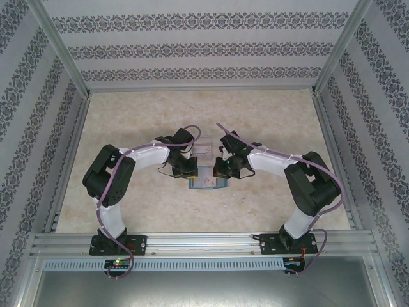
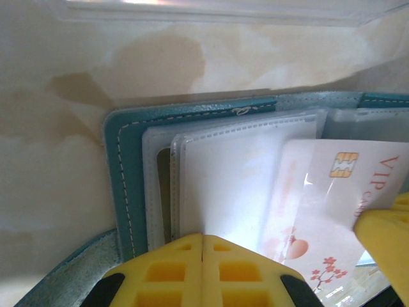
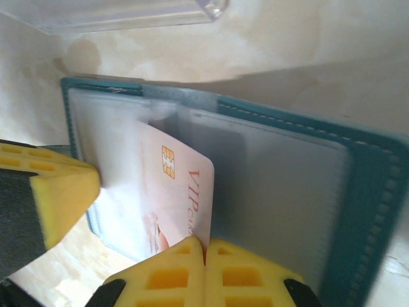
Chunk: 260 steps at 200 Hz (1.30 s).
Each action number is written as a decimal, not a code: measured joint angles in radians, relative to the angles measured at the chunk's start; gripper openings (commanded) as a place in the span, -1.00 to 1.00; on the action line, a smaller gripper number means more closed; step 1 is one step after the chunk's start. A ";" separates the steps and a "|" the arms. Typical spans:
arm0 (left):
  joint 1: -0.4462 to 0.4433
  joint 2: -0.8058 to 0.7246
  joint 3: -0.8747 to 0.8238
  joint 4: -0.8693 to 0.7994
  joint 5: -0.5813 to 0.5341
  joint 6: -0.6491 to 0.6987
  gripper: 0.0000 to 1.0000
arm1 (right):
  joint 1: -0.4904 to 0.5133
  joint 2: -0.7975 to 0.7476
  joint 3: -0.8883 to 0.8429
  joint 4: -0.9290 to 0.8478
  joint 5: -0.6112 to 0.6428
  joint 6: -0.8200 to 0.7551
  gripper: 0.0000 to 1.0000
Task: Take the credit cards out of the card holder
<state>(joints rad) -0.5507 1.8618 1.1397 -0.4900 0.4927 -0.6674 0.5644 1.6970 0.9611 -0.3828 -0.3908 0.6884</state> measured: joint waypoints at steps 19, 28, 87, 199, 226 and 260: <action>0.000 0.000 0.000 0.000 0.000 0.003 -0.95 | 0.000 -0.003 0.016 -0.040 0.032 -0.017 -0.93; 0.000 0.000 0.000 0.000 0.000 0.003 -0.95 | 0.000 -0.004 0.021 -0.055 0.043 -0.023 -0.93; 0.000 0.000 0.000 0.000 0.000 0.006 -0.95 | 0.001 -0.010 0.050 -0.119 0.100 -0.042 -0.93; 0.000 0.000 0.000 0.000 0.000 0.006 -0.95 | 0.009 -0.010 0.049 -0.065 0.033 0.006 -0.64; 0.000 0.000 0.000 0.000 0.000 0.006 -0.95 | 0.016 -0.010 0.038 -0.051 0.016 0.021 -0.64; 0.000 0.000 0.000 0.000 0.000 0.006 -0.95 | 0.016 -0.010 0.024 -0.042 0.008 0.027 -0.71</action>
<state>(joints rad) -0.5507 1.8618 1.1397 -0.4900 0.4927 -0.6609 0.5804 1.6875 0.9855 -0.4244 -0.3832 0.7155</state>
